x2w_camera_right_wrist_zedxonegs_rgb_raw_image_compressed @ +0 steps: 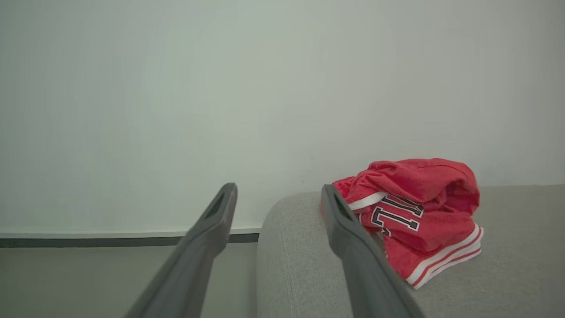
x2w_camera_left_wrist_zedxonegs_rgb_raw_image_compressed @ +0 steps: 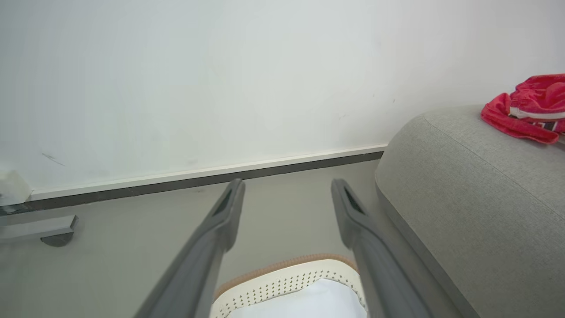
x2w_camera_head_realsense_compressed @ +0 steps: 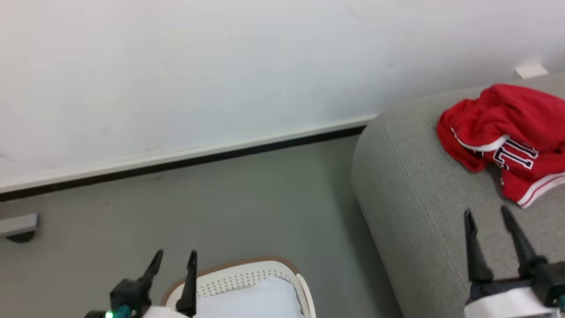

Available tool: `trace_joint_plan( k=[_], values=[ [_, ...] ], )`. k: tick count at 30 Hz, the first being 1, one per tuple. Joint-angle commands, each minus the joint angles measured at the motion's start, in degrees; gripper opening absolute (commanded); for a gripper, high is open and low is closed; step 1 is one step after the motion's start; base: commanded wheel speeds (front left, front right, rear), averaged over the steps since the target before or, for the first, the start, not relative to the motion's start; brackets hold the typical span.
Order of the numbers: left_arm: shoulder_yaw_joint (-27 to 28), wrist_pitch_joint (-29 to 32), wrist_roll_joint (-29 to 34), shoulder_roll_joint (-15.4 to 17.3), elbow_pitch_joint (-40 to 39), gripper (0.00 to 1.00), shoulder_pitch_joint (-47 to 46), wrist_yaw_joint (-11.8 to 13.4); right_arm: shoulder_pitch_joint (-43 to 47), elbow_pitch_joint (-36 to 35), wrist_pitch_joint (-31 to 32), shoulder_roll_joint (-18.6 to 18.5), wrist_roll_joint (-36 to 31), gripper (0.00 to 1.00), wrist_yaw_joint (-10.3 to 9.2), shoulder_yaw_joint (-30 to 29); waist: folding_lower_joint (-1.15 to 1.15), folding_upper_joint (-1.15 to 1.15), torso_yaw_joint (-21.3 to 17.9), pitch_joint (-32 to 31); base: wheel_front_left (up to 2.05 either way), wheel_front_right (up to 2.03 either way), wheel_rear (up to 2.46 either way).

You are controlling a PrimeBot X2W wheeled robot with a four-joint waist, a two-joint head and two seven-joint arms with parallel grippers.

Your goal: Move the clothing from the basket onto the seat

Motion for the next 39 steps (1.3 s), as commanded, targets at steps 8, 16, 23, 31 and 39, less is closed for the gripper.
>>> trace_joint_plan(
  k=[8,16,23,31,39],
  values=[
    [5.81,-0.09,2.92,-1.69,-3.8,1.0,7.66,0.08,7.57,1.09,-0.02,1.37,-1.05,1.0,-0.13,2.73,0.03,0.0,4.88,-4.91,0.0,0.0,0.0],
    [10.13,-0.12,6.48,-4.78,-5.27,1.0,12.06,-3.57,10.87,1.55,-0.02,2.13,-1.16,1.0,-0.14,2.98,0.03,0.0,6.16,-6.2,0.0,0.0,0.0],
    [13.32,-0.11,9.23,-7.55,-5.42,1.0,13.79,-7.03,10.8,2.38,-0.02,2.14,0.03,1.0,-0.13,3.25,0.03,0.0,6.18,-6.41,0.0,0.0,0.0],
    [16.05,-0.12,11.99,-9.73,-4.6,1.0,12.85,-10.17,9.75,2.79,-0.02,2.14,0.22,1.0,-0.14,2.94,0.03,0.0,5.76,-6.1,0.0,0.0,0.0],
    [18.04,-0.12,14.0,-11.15,-3.94,1.0,12.49,-12.13,9.68,2.6,-0.02,2.14,0.63,1.0,-0.13,3.17,0.03,0.0,5.7,-5.92,0.0,0.0,0.0]
  ],
)
